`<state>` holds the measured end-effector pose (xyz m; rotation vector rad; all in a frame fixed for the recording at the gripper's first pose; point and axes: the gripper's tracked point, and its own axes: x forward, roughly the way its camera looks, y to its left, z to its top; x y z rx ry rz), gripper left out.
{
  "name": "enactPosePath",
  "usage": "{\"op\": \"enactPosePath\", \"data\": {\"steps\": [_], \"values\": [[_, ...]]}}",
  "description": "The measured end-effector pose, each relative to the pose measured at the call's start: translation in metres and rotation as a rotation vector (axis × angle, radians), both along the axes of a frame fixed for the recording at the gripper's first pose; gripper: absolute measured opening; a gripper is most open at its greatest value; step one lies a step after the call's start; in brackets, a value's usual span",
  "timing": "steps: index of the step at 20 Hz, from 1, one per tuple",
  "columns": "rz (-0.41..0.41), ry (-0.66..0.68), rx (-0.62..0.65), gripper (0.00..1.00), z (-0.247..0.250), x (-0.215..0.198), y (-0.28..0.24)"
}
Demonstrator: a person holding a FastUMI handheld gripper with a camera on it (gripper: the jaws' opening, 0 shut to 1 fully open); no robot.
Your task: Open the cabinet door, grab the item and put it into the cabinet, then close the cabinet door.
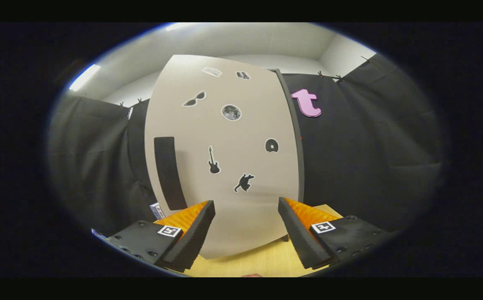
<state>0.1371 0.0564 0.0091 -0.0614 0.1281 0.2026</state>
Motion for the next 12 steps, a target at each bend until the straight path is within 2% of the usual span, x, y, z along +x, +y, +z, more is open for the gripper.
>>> {"op": "enactPosePath", "data": {"steps": [12], "values": [[0.144,0.015,-0.016,0.98,-0.009,0.02,0.068]]}}
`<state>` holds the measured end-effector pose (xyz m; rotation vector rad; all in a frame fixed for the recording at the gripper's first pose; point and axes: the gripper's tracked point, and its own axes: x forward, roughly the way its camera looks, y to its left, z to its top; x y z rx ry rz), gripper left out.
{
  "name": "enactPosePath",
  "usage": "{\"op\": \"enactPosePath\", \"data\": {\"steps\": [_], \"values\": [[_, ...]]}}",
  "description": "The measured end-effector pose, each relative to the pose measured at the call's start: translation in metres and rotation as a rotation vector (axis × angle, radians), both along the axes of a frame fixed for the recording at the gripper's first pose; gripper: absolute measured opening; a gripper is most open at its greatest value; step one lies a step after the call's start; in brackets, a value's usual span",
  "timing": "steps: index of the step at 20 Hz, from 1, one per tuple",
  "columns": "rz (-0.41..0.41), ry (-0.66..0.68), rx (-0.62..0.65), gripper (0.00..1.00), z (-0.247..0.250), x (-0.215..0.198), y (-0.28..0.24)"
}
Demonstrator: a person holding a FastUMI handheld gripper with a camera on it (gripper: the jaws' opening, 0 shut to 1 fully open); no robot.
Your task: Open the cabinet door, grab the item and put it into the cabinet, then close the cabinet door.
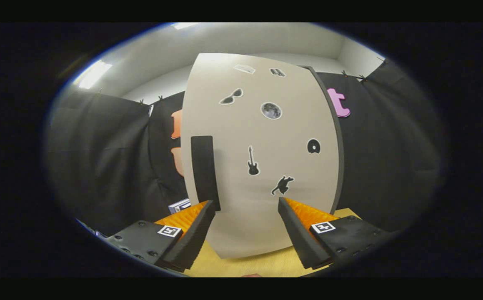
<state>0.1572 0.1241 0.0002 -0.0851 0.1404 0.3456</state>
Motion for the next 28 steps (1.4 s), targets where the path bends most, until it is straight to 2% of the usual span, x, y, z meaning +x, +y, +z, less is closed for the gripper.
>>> {"op": "enactPosePath", "data": {"steps": [10,19,28], "values": [[-0.001,0.009,-0.012,0.97,-0.014,0.048,0.039],[-0.077,0.017,-0.049,0.96,-0.03,0.085,0.053],[-0.087,0.032,-0.015,0.96,-0.032,0.093,0.059]]}}
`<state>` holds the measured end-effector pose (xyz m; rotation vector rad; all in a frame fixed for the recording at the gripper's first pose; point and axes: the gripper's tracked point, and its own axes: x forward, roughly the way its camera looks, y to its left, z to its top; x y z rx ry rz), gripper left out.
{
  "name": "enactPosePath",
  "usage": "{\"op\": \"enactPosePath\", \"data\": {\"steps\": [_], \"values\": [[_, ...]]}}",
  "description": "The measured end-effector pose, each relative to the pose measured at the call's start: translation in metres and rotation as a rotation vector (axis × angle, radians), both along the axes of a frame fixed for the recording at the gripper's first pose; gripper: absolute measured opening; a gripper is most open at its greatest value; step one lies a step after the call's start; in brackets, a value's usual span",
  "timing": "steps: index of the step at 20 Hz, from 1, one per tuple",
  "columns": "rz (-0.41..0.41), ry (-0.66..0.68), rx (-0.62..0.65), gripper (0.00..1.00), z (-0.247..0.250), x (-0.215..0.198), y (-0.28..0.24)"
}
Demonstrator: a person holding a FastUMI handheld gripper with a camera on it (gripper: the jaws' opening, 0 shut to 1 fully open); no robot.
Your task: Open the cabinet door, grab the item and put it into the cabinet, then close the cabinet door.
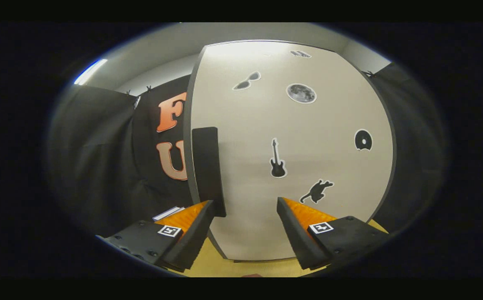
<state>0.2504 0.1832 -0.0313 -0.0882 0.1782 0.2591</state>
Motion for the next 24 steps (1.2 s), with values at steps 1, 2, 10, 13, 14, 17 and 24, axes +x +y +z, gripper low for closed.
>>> {"op": "enactPosePath", "data": {"steps": [1,2,10,13,14,17,24], "values": [[0.0,0.002,0.0,0.96,0.001,-0.002,-0.001],[0.001,-0.002,0.0,0.96,0.003,-0.004,-0.002],[0.016,-0.088,-0.032,0.96,0.051,-0.065,-0.051],[0.003,-0.102,-0.062,0.96,0.064,-0.093,-0.086],[-0.006,-0.103,-0.069,0.96,0.066,-0.102,-0.101],[-0.044,-0.113,-0.078,0.97,0.075,-0.126,-0.146],[-0.133,-0.131,-0.083,0.97,0.093,-0.177,-0.247]]}}
